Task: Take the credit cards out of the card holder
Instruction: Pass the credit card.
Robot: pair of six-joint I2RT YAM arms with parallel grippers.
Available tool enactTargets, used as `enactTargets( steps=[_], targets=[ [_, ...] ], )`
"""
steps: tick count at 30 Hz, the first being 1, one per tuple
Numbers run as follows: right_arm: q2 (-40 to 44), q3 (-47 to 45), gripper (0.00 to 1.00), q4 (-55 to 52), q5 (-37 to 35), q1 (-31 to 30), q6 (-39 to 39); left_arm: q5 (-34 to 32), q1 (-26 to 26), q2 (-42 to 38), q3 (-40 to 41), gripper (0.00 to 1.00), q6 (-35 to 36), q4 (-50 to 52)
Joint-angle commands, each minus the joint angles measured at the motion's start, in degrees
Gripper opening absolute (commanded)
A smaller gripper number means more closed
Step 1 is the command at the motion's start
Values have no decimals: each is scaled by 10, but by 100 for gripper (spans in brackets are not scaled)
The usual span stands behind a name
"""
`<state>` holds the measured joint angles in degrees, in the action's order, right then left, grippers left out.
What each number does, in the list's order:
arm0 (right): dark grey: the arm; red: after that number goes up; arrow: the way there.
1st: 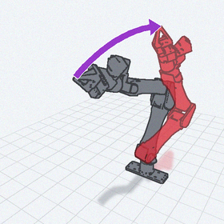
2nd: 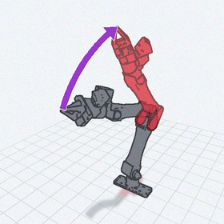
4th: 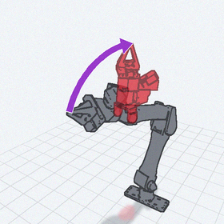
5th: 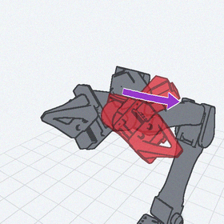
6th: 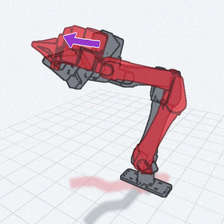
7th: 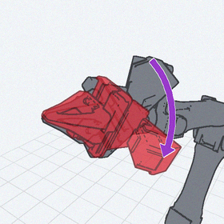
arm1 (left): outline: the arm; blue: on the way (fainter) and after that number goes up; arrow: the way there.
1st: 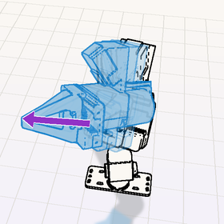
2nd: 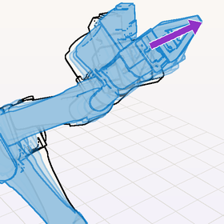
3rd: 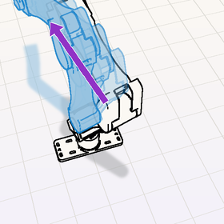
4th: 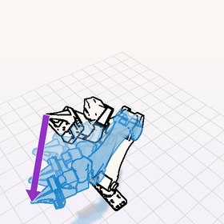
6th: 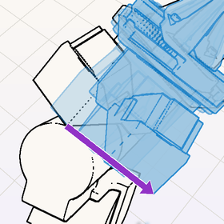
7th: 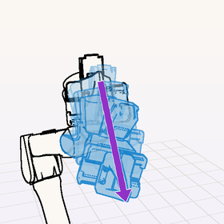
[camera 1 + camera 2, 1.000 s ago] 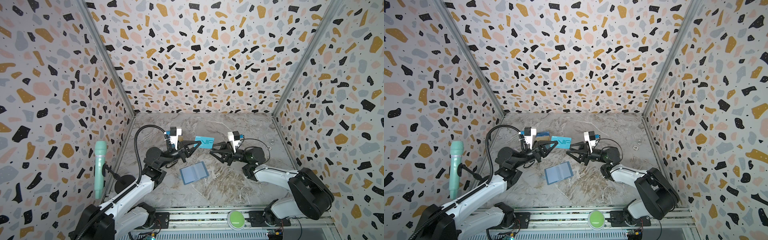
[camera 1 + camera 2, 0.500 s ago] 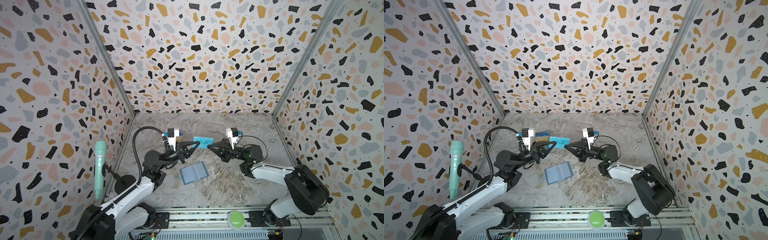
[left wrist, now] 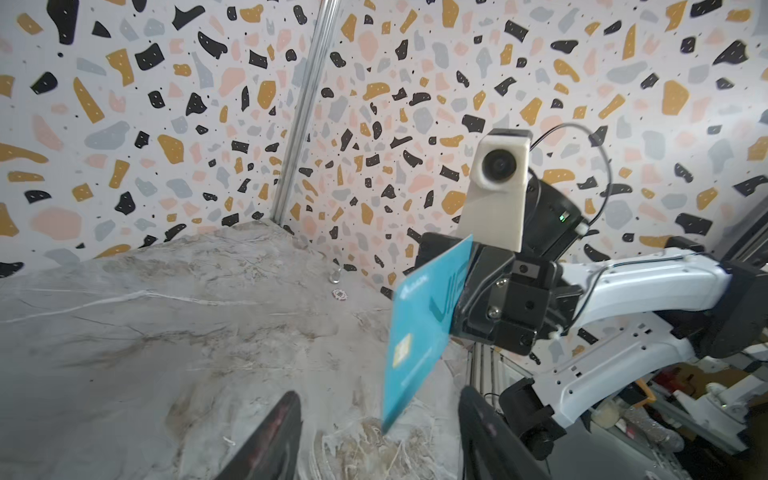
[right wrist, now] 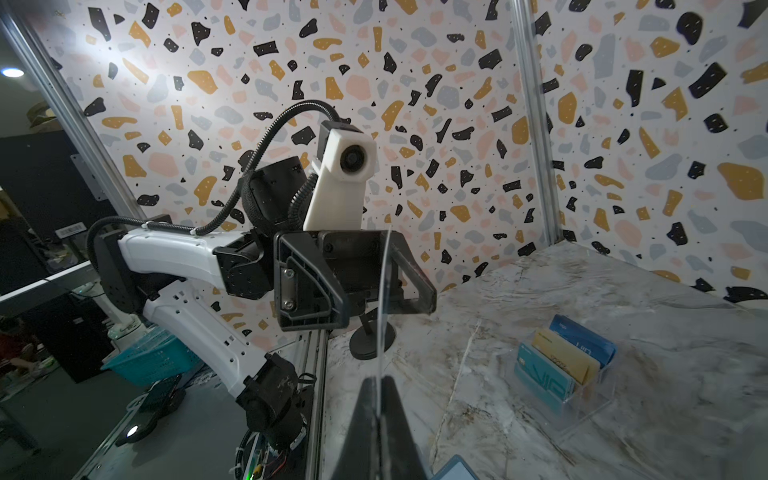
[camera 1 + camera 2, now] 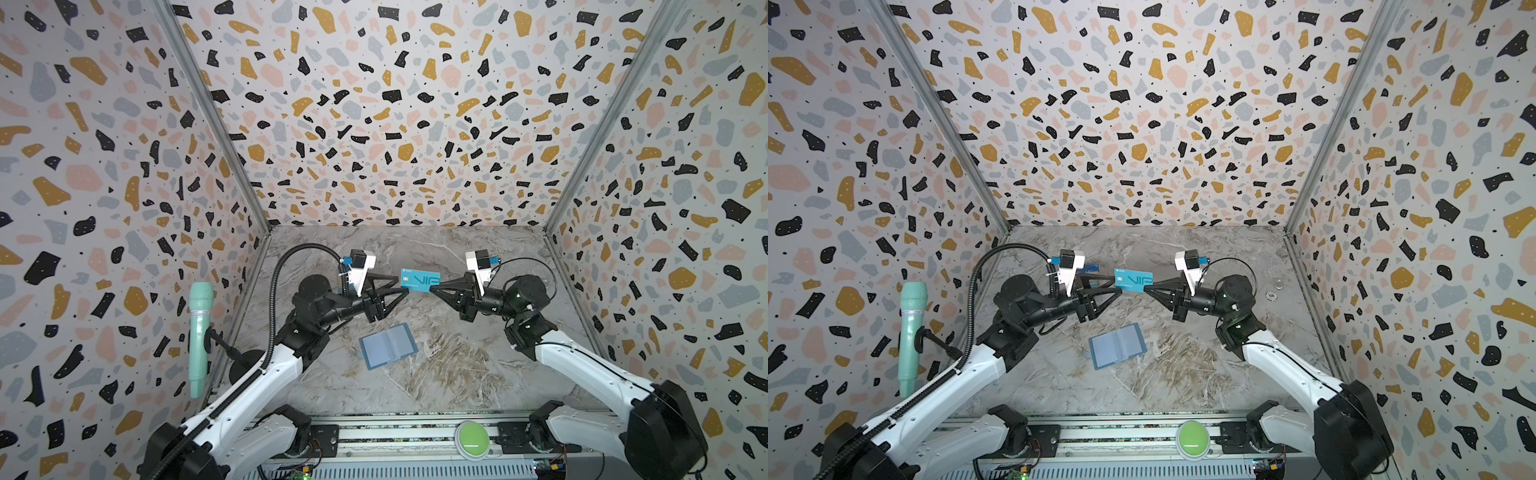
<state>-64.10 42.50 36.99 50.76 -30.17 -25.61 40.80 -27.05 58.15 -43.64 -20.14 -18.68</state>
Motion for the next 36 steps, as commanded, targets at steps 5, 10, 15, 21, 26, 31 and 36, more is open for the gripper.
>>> enactTargets(
  steps=[5,10,15,21,26,31,36],
  targets=[
    [58,88,0,-476,-36,8,241,28,2,35,-113,60,274,325],
    [52,93,0,-545,-53,8,278,81,2,56,-161,60,396,443],
    [29,105,0,-577,-39,2,315,96,2,84,-211,58,528,570],
    [10,85,0,-516,9,-38,318,135,2,151,-263,48,647,698],
    [-18,100,0,-519,19,-61,341,142,2,178,-274,46,668,721],
    [-35,114,0,-522,22,-64,353,165,2,185,-279,37,688,741],
    [-50,121,0,-508,28,-73,351,176,2,192,-282,37,707,762]
  ],
)
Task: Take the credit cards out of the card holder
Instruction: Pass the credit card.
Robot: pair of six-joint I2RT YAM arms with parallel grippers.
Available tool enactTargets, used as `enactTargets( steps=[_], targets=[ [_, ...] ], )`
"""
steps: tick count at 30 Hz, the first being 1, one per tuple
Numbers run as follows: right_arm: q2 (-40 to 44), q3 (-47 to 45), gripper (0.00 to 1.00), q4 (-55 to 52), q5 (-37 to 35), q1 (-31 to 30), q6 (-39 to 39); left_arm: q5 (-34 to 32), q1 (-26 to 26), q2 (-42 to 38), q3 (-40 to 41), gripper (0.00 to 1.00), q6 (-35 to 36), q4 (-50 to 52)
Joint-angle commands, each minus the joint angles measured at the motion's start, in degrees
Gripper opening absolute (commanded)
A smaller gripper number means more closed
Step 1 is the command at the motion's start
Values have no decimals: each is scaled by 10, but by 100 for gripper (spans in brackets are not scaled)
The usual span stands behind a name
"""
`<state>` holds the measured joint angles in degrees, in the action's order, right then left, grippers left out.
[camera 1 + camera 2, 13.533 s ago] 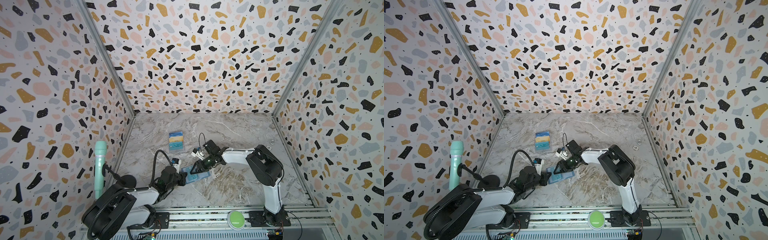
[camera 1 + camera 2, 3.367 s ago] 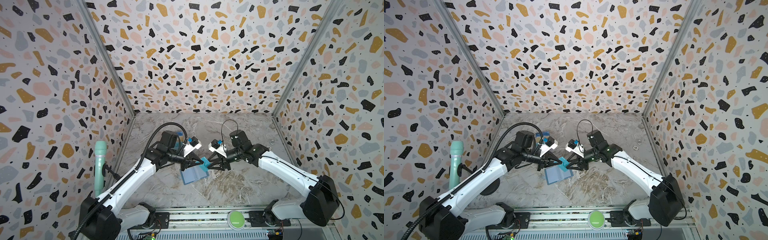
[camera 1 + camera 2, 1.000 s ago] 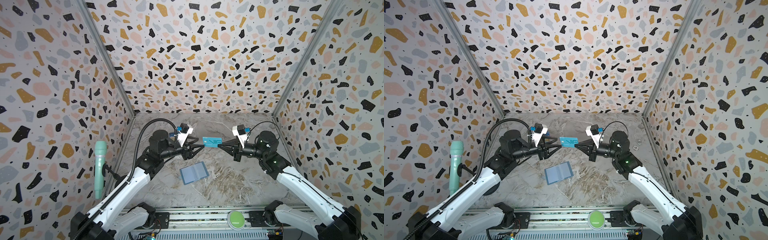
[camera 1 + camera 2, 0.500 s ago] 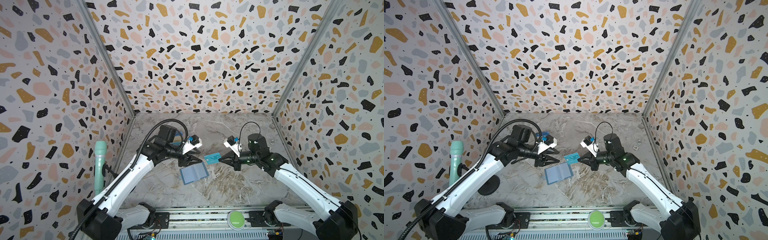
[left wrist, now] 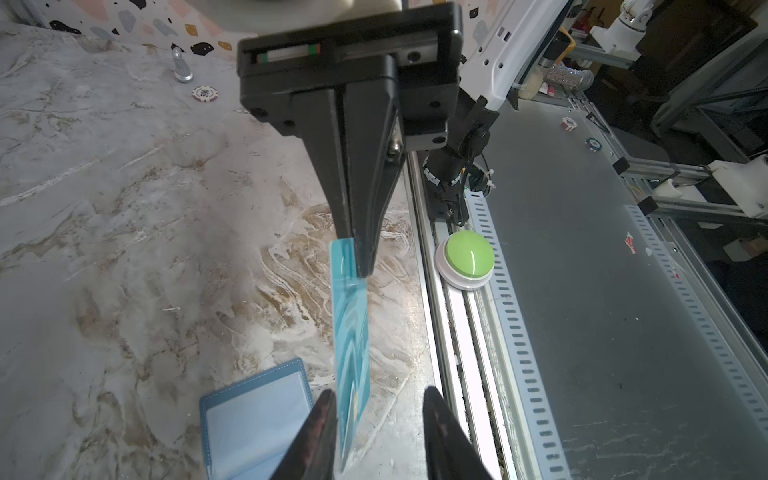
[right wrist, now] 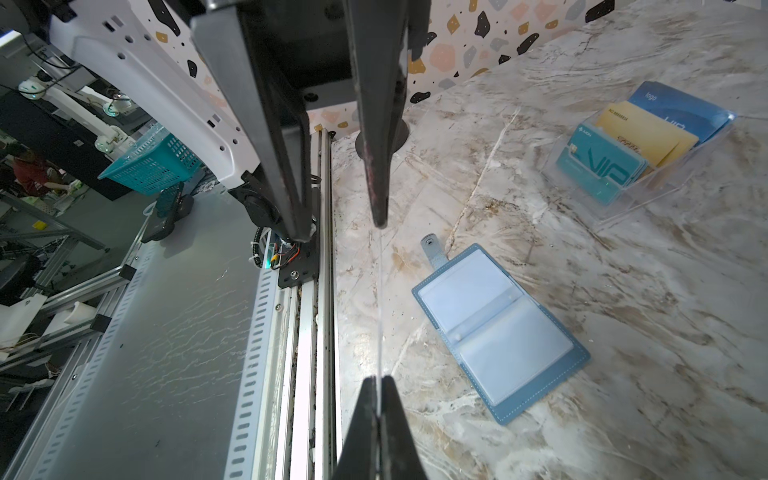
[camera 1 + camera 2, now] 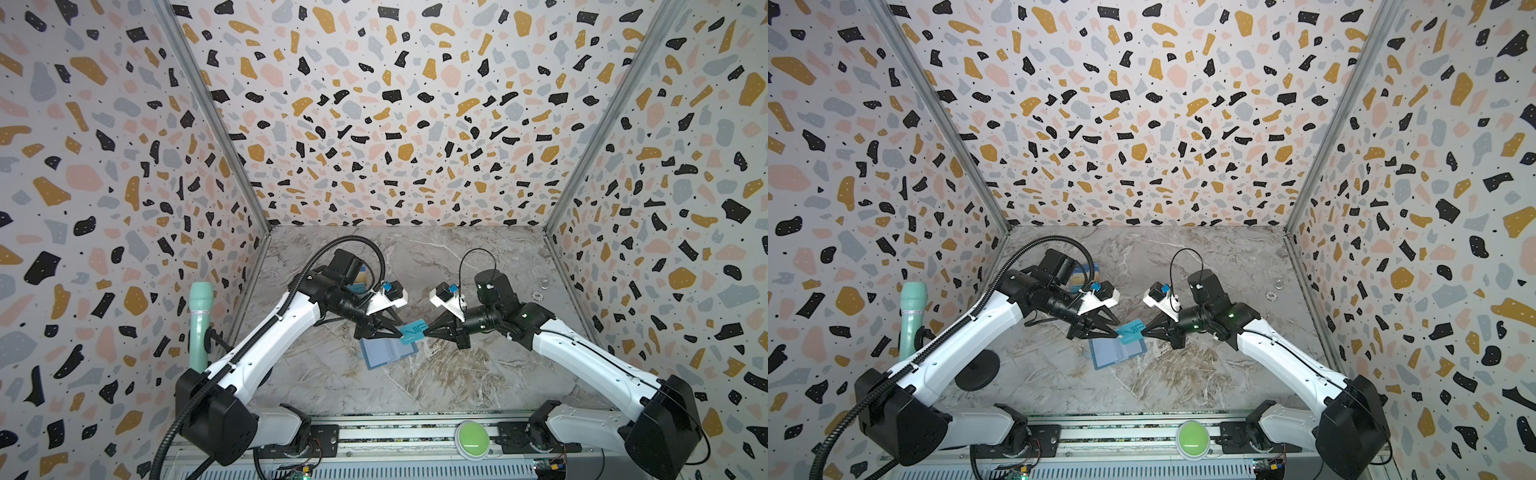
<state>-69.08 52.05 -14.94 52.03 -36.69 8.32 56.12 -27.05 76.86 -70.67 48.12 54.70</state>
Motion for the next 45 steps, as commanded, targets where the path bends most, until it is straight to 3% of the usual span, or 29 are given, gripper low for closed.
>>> enactTargets(
  steps=[1,7,21,40,45],
  targets=[
    [-3,28,0,13,14,-9,12,24,2,5,-12,37,24,28],
    [-10,33,0,20,17,-16,12,16,1,10,-11,36,15,16],
    [-21,31,0,-7,5,-21,24,-59,2,-28,10,36,-119,-106],
    [-8,33,0,38,-6,-25,15,-10,1,-14,7,28,-52,-37],
    [-12,36,0,38,-3,-25,18,-9,2,-9,5,14,-56,-38]
  ],
)
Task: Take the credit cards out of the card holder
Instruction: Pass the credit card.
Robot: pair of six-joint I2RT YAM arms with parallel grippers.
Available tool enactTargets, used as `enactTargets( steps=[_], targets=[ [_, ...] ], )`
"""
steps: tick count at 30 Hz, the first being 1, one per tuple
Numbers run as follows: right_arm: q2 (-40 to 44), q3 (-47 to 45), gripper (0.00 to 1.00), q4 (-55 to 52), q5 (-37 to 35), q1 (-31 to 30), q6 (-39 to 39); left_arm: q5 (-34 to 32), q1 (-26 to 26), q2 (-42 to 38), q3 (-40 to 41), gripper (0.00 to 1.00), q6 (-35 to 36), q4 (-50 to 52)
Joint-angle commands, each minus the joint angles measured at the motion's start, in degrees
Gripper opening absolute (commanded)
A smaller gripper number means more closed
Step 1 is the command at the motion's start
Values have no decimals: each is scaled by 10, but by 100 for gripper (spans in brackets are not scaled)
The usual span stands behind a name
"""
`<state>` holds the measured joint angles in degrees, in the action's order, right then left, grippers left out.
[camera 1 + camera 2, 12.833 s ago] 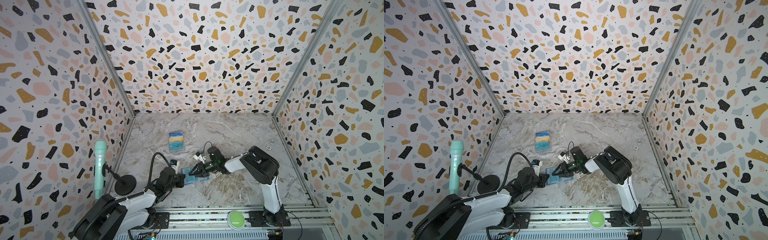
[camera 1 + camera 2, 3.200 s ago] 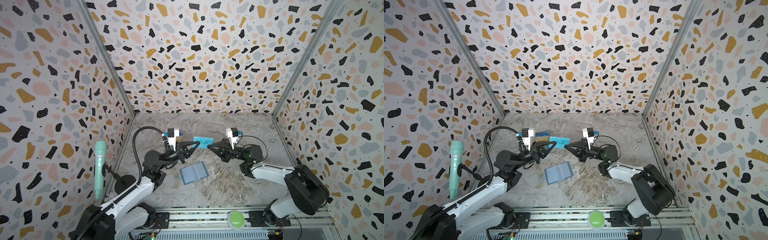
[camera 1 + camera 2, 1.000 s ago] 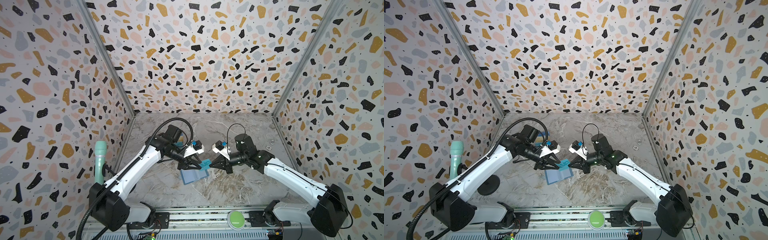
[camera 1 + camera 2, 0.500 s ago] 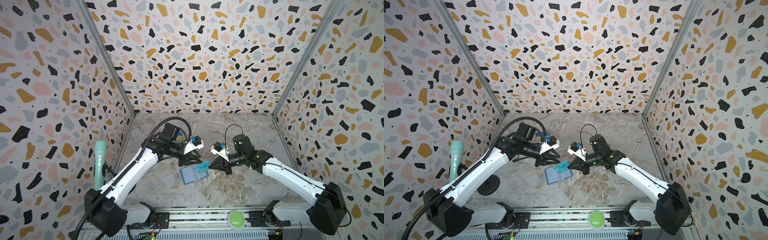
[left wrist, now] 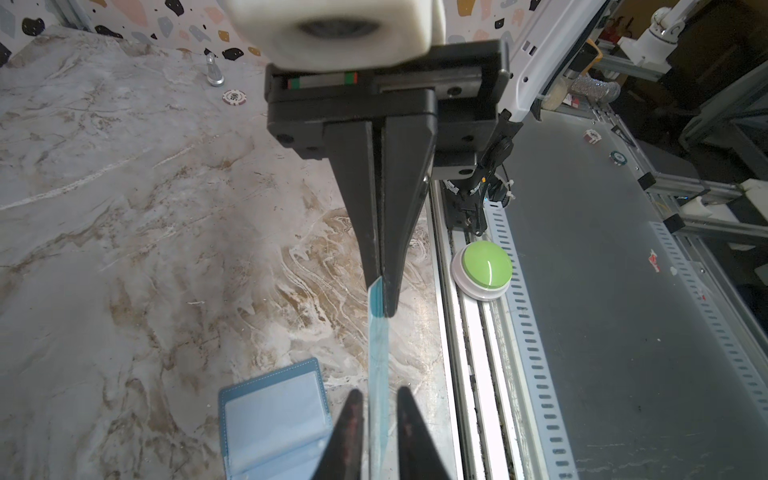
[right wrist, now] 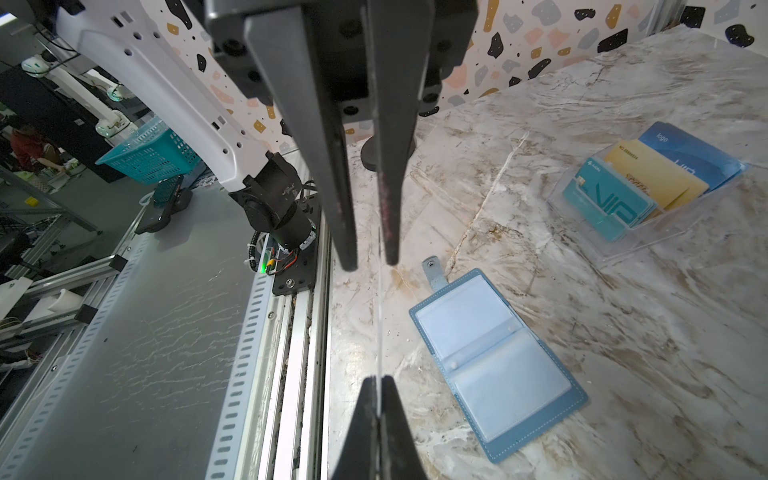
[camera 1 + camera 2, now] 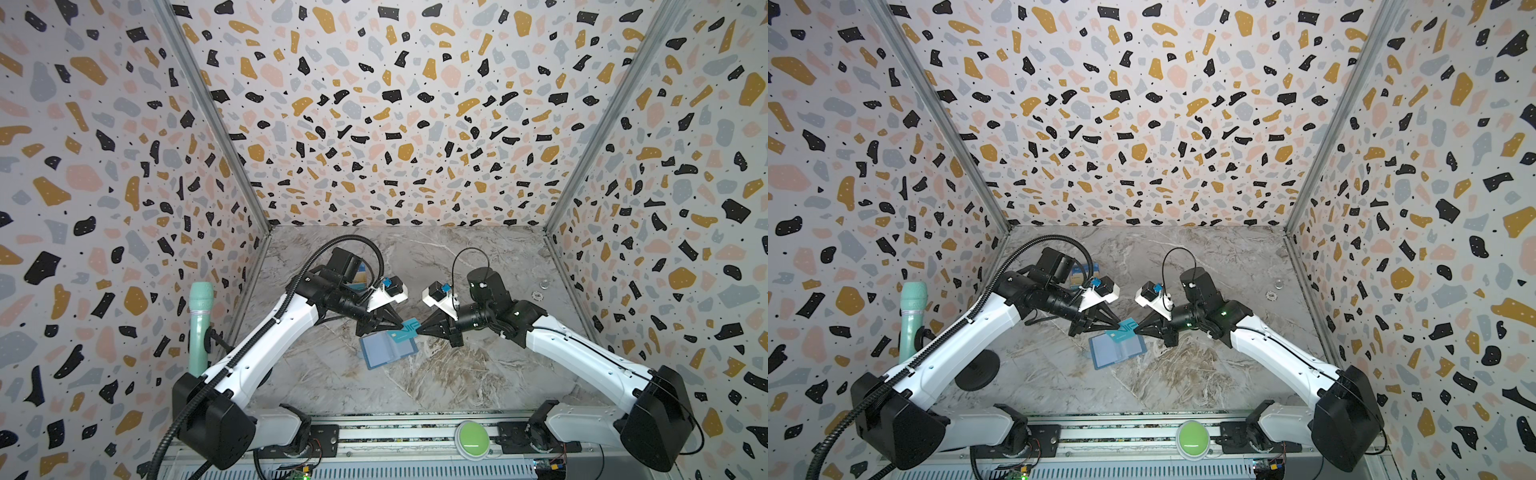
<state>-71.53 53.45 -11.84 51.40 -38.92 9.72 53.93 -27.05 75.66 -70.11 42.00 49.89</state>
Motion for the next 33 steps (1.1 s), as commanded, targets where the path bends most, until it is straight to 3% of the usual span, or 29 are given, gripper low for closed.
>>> enactTargets(
  steps=[1,11,20,22,27,29,30,33],
  targets=[
    [12,23,0,8,6,-3,5,13,2,4,0,14,4,11],
    [13,25,0,16,6,-3,6,15,2,10,2,14,2,14],
    [10,23,0,18,0,-3,4,13,2,13,-1,0,0,13],
    [11,23,12,21,-12,-3,4,8,2,13,-2,0,0,12],
    [24,16,57,17,-57,-1,-4,-27,2,5,2,0,-21,-18],
    [31,9,79,17,-72,4,-7,-59,2,-3,5,0,-41,-42],
    [35,6,85,19,-80,8,-10,-75,2,-8,7,0,-52,-54],
    [48,-7,89,31,-94,28,-27,-139,2,-24,12,0,-75,-88]
  ],
)
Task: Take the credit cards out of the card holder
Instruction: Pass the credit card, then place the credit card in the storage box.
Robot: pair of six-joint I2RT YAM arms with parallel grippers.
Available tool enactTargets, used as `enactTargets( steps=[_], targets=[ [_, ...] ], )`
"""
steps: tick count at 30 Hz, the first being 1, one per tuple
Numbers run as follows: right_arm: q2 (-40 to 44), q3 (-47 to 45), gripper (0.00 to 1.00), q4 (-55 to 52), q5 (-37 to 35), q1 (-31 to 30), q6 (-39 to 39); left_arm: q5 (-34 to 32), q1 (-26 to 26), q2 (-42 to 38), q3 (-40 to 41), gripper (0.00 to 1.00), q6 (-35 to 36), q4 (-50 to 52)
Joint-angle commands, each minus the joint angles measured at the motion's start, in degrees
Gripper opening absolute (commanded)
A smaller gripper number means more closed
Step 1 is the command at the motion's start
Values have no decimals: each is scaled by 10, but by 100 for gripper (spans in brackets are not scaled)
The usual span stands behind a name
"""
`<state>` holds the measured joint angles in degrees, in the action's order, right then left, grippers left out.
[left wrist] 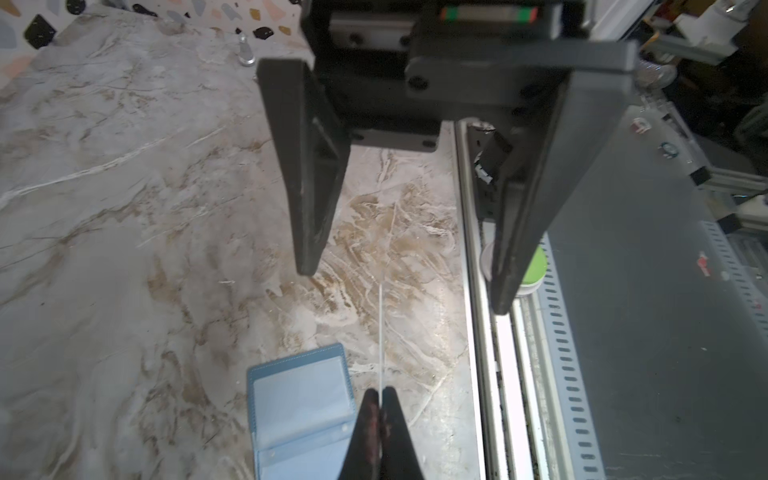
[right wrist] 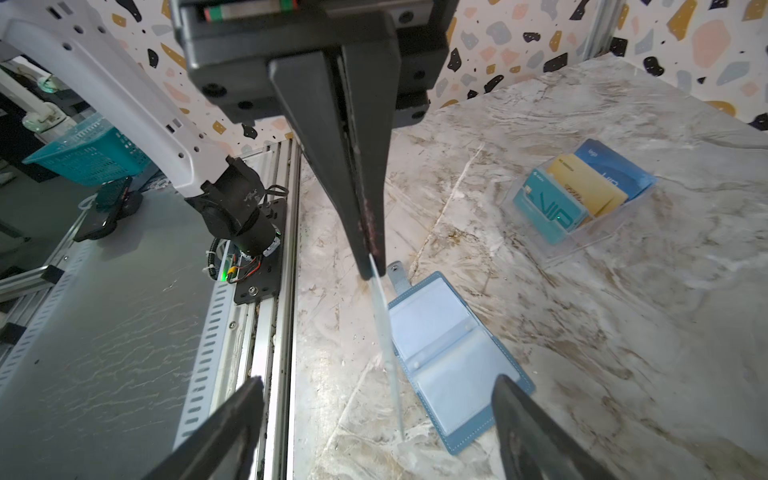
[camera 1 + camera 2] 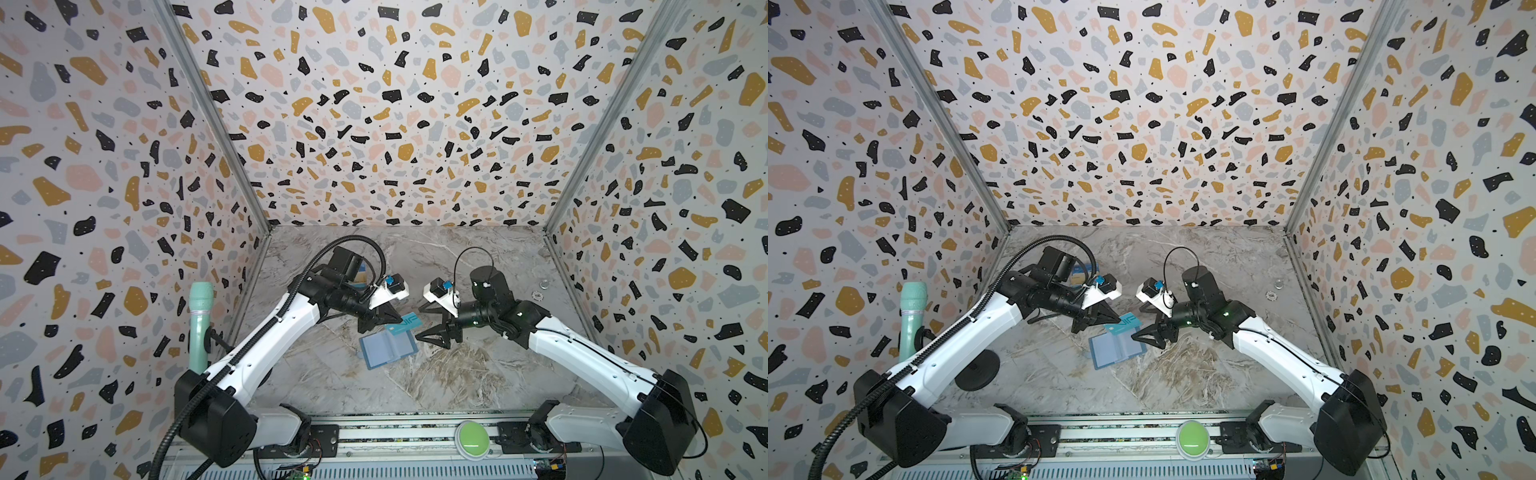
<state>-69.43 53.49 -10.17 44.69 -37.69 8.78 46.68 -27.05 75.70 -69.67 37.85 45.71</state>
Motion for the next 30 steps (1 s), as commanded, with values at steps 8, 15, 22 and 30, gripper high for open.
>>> enactTargets(
  steps=[8,15,22,30],
  targets=[
    [43,-52,91,66,-156,65,-88,-265,10,-26,-10,0,74,-10],
    [44,-75,91,77,-217,70,-107,-303,60,57,-71,0,165,44],
    [44,-96,91,89,-249,72,-123,-346,119,189,-165,0,233,92],
    [27,-95,90,87,-239,71,-130,-414,143,299,-235,0,261,95]
  ],
)
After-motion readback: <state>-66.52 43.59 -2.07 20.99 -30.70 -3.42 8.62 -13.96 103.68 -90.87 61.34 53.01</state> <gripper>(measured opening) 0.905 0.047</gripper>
